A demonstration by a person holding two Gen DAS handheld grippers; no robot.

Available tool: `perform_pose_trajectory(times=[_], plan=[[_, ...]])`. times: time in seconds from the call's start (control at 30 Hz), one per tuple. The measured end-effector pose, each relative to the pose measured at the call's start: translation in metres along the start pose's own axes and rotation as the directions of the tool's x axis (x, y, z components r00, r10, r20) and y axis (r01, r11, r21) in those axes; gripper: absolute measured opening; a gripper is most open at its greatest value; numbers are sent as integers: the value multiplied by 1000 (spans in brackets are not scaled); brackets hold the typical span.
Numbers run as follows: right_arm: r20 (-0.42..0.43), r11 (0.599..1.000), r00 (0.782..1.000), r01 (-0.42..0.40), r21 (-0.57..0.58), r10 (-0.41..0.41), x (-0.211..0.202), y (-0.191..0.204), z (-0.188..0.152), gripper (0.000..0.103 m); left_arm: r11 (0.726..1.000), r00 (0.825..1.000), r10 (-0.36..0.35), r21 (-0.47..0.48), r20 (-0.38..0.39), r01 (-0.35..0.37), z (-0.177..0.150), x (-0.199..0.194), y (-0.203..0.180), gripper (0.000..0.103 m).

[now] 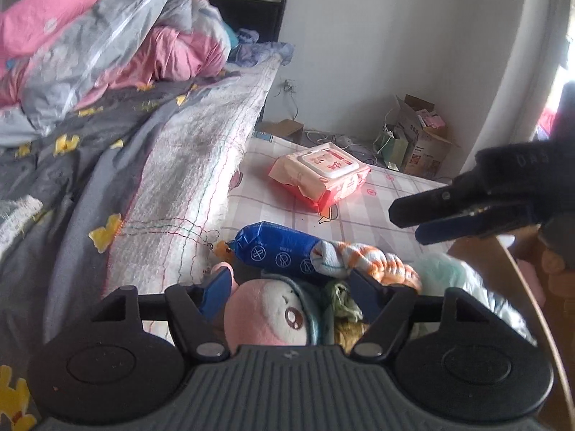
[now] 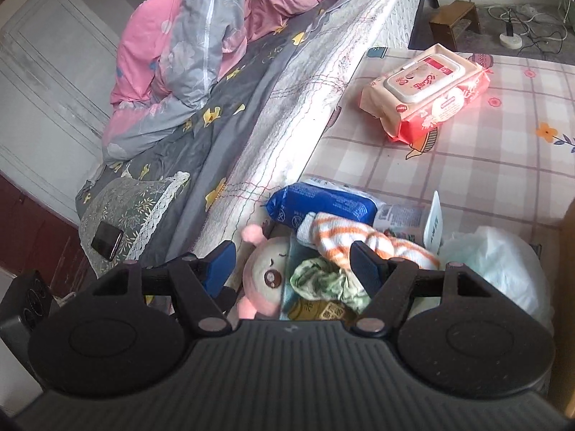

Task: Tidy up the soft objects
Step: 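Reach the right tool to the blue-and-white cotton-pad bag on the pile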

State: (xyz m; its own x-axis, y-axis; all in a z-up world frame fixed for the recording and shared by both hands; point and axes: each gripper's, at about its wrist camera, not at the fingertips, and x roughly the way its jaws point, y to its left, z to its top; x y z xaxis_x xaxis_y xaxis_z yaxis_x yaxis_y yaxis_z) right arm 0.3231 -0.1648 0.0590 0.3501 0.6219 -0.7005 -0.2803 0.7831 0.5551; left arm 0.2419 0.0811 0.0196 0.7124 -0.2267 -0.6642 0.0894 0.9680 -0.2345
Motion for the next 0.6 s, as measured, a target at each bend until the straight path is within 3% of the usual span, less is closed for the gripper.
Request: perform_pose_trajectory(times=[0.1, 0.27, 0.6], plan=[[-44, 997, 999, -14, 76, 17, 30, -16, 34, 70, 989, 997, -45, -146, -66, 35, 25, 27, 21, 65], [-128, 979, 991, -7, 204, 33, 88, -55, 74, 70, 976, 981, -77, -215, -180, 37, 46, 73, 28, 65], [-315, 961, 947, 32, 275, 58, 187, -107, 102, 72, 976, 955, -51, -217, -291, -14, 47, 125, 21, 65]])
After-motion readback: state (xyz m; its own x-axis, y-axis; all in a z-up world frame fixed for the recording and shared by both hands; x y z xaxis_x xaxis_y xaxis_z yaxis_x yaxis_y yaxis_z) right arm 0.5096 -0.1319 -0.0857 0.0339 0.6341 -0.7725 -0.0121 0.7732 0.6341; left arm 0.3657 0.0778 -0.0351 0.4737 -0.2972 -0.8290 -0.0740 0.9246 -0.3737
